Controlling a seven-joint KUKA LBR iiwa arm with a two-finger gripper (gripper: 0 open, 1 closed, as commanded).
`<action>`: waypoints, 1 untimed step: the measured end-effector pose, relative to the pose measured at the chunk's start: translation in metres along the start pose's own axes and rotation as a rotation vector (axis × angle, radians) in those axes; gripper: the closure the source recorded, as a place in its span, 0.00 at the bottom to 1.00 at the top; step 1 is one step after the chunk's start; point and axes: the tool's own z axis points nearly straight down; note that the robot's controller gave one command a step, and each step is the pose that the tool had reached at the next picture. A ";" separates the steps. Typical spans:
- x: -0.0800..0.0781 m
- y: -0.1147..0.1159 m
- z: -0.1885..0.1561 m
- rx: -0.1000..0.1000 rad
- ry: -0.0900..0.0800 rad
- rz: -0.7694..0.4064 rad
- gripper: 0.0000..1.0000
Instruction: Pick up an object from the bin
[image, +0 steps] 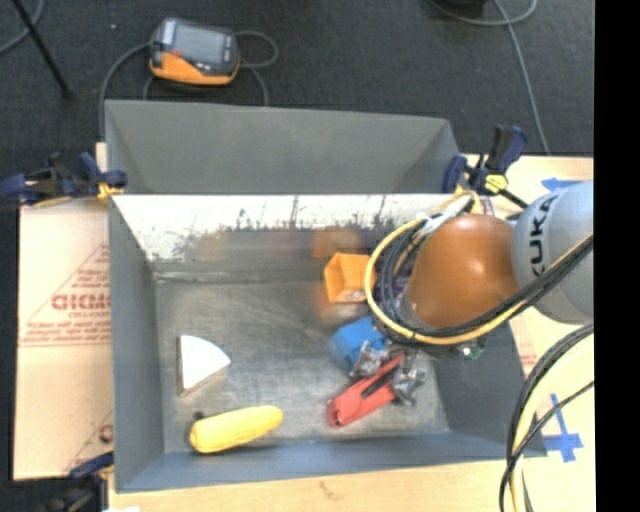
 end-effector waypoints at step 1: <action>-0.003 -0.003 -0.102 -0.005 0.002 0.028 1.00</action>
Offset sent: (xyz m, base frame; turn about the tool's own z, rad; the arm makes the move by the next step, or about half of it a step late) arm 0.0000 0.0000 0.0000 0.0000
